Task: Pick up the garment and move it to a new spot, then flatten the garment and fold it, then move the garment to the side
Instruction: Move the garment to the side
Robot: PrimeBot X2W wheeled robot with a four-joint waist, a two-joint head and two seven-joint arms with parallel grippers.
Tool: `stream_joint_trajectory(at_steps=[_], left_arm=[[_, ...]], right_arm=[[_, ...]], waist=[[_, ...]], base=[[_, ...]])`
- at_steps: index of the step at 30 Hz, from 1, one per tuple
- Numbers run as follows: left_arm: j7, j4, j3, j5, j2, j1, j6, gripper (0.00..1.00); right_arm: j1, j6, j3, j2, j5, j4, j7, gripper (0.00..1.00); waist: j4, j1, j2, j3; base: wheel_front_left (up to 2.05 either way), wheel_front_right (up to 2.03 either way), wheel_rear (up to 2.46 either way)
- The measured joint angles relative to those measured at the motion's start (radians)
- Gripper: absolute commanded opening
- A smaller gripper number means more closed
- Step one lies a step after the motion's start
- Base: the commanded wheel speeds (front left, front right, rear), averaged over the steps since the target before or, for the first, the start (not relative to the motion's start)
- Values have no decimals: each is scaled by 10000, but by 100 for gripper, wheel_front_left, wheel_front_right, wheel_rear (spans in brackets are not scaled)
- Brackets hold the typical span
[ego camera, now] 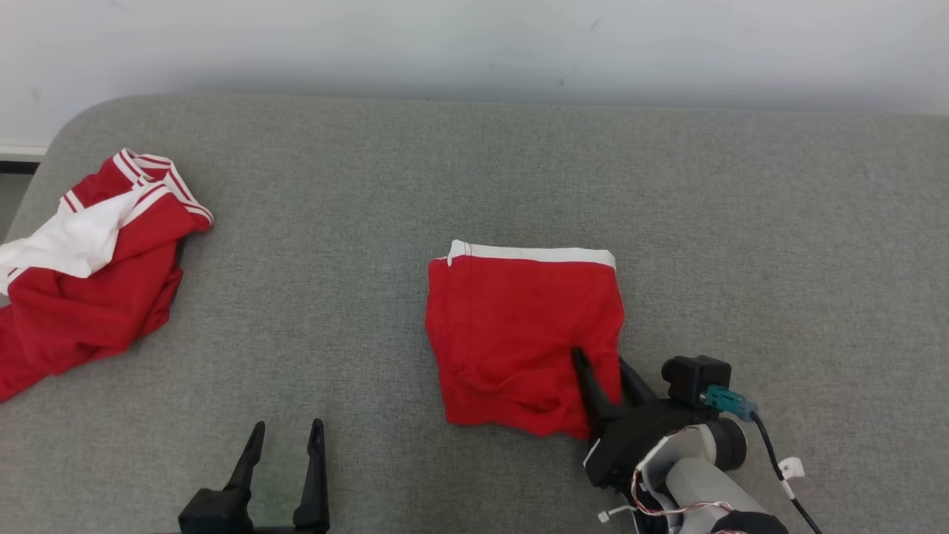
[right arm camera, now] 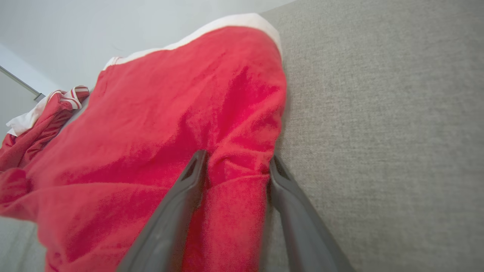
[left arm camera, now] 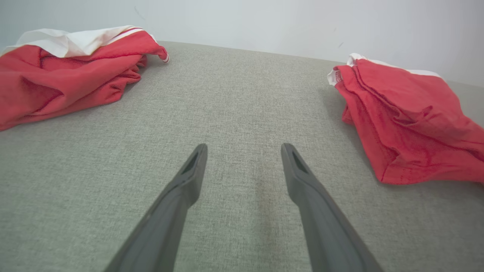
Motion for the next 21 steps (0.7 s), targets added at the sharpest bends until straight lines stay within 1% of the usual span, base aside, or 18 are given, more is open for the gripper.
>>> stream_joint_trajectory(at_steps=[6, 10, 13, 16, 21], left_arm=[[0, 13, -38, -82, 0, -76, -4, 100], [0, 36, 29, -67, 0, -43, -35, 100], [0, 58, 81, -65, -2, 53, -92, 100], [0, 56, 119, -65, 4, 85, -140, 100], [0, 15, -15, -65, -2, 28, -192, 100]], right_arm=[[-31, 2, -677, 15, -909, -234, 29, 0], [221, 2, -1179, 8, -1266, -382, 31, 0], [372, 2, -1363, 13, -1438, -424, 31, 0], [501, 2, -1532, 19, -1611, -487, 29, 0], [635, 2, -1774, 25, -1676, -541, 29, 0]], waist=[[-160, 1, 1, -42], [-390, 1, 1, -183], [-575, 0, 1, -263], [-945, 0, 0, -371], [-1770, 0, 1, -493]], base=[[0, 0, 0], [0, 0, 0], [0, 0, 0], [0, 0, 0], [0, 0, 0]])
